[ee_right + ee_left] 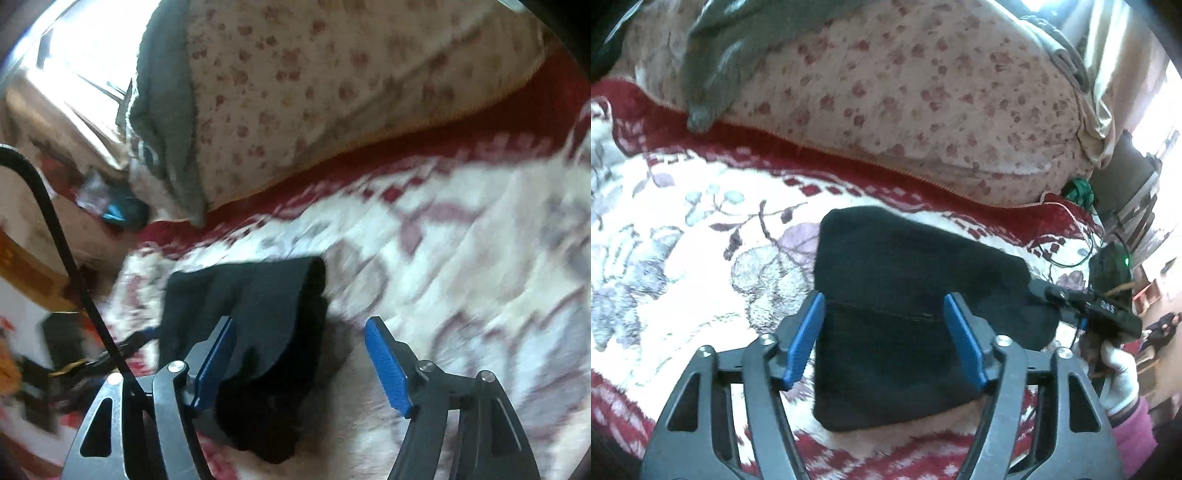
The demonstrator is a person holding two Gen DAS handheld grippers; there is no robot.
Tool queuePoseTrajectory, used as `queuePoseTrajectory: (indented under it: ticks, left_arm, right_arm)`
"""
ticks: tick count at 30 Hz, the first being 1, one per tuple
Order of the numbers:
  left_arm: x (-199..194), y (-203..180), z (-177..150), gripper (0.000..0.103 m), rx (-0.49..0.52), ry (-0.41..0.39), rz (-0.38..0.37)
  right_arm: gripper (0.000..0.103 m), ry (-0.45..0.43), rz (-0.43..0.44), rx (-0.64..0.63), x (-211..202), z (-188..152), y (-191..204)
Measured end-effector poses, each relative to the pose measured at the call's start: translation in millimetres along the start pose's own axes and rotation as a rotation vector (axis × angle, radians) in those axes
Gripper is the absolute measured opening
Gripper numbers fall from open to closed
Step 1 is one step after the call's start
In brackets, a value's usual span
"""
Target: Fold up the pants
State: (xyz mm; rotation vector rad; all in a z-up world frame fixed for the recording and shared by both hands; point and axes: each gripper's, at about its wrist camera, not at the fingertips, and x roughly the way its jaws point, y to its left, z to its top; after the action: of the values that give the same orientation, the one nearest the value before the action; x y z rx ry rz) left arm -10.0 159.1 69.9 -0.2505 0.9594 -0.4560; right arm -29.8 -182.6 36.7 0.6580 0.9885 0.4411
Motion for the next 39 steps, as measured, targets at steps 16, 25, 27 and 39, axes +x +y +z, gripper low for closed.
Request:
queuePoseTrajectory:
  ticks: [16, 25, 27, 39]
  left_arm:
    - [55.4, 17.0, -6.1, 0.083, 0.021, 0.075, -0.099]
    - [28.5, 14.2, -0.2, 0.04, 0.028, 0.047, -0.12]
    - [14.5, 17.2, 3.5, 0.04, 0.025, 0.018, -0.114]
    - [-73.3, 101.1, 29.9, 0.04, -0.06, -0.108, 0.043]
  right_arm:
    - [0.054, 0.044, 0.169, -0.002, 34.3, -24.1, 4.7]
    - [0.039, -0.01, 0.211, -0.078, 15.9, -20.8, 35.3]
    - [0.039, -0.012, 0.217, -0.106, 15.9, -17.7, 49.5]
    - [0.038, 0.055, 0.328, -0.195, 91.5, -3.7, 150.1]
